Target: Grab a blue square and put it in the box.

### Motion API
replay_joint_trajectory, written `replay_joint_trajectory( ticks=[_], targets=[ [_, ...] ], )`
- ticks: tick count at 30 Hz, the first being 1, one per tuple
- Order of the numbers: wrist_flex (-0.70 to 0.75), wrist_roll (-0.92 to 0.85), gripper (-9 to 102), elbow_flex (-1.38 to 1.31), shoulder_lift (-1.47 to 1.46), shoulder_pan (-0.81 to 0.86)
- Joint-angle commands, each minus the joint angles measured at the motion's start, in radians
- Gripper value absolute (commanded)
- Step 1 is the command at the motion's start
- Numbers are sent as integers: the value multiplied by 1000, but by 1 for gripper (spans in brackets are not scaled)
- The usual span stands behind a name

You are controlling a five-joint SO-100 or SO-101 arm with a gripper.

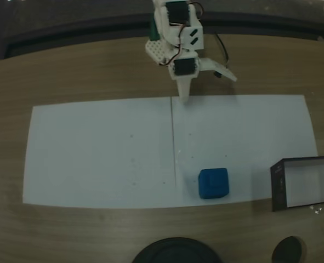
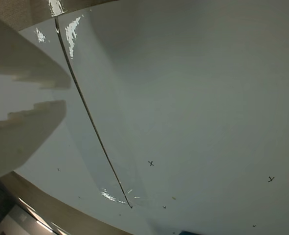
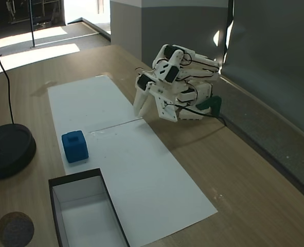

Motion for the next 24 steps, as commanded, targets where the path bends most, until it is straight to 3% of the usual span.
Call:
replay_joint_trajectory(
  ticks=[1, 24],
  targets=[
    [11, 0, 0, -54, 25, 0],
    [-32, 5, 1, -44, 26, -12]
  ],
)
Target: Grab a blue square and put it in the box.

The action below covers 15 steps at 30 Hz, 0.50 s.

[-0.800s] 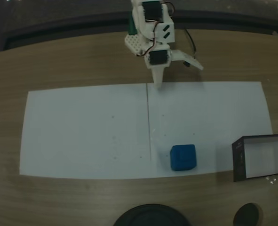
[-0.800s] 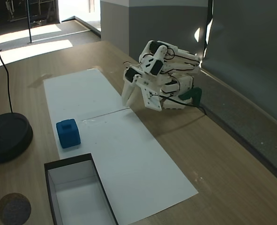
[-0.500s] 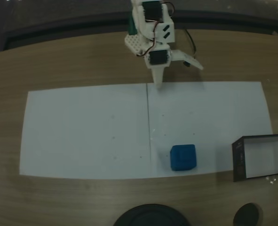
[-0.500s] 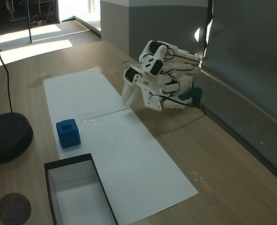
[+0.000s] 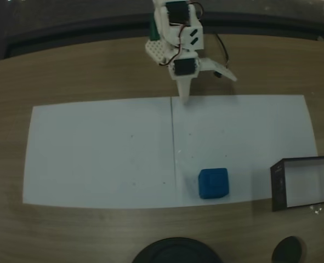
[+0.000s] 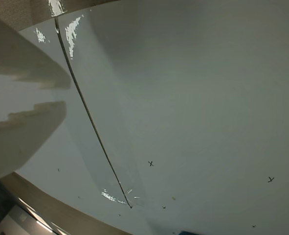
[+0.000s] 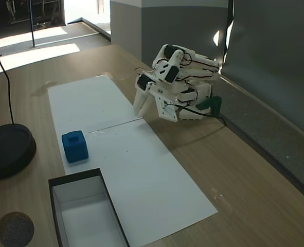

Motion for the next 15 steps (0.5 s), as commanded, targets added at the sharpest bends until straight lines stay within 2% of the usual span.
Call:
replay_joint_trajectory(
  ticks=[1, 5, 9, 11, 15],
  targets=[
    [-54, 2, 1, -40, 26, -21],
    [-167, -3, 4, -43, 26, -20],
    [-232, -94, 25, -57, 26, -40],
    [-256, -115, 32, -58, 26, -55],
    [-272, -117, 32, -137, 25, -40]
  ],
)
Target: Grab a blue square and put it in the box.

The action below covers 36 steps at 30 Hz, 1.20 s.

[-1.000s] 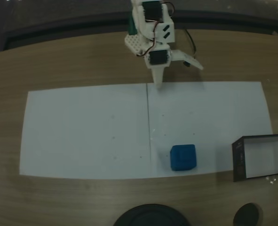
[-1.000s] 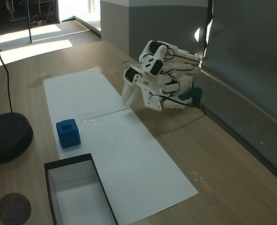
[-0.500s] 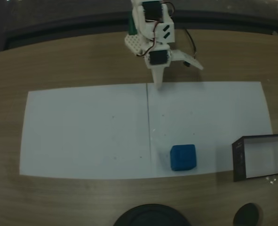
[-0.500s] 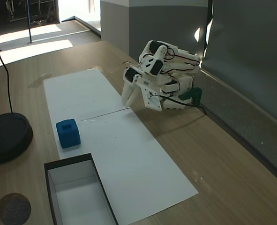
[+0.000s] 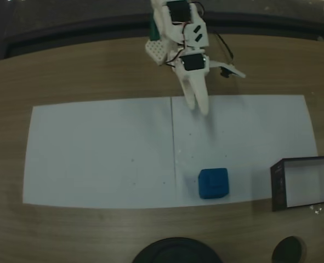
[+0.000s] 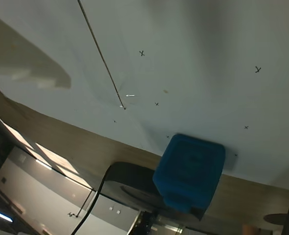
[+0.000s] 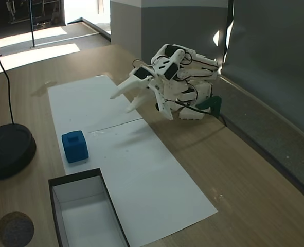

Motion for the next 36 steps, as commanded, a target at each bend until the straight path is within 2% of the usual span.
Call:
replay_joint_trajectory(
  ticks=[1, 8, 15, 18, 21, 28, 36],
  targets=[
    [-21, 2, 31, -130, 23, 12],
    [-29, 3, 29, -359, -207, 14],
    [-20, 5, 30, -735, -755, -15],
    [-8, 51, 34, -904, -989, -15],
    [67, 95, 38, -1091, -1213, -20],
    [235, 101, 38, -1445, -1674, -44],
    [348, 133, 38, -1736, -2029, -37]
  ],
)
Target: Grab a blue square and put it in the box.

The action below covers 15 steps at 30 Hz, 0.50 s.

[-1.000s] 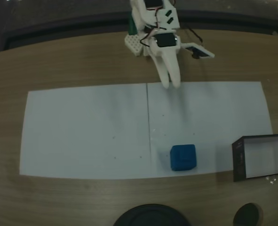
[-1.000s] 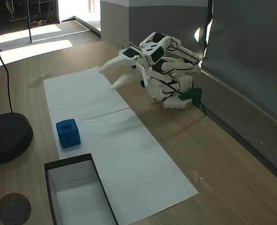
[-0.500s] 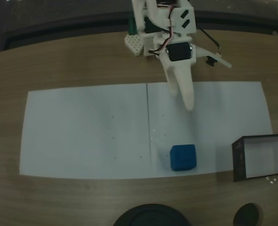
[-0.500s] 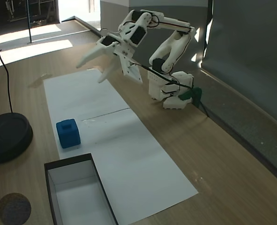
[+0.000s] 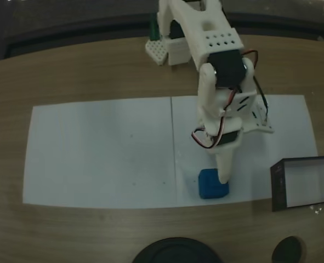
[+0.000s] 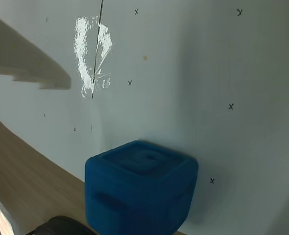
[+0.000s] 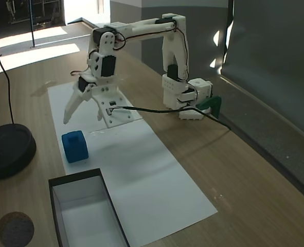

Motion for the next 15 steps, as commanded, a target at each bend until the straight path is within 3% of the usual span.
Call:
replay_joint_trajectory(
  ticks=[1, 15],
  targets=[
    [21, 26, 38, -155, -48, 3],
    [103, 28, 38, -453, -364, -14]
  ],
)
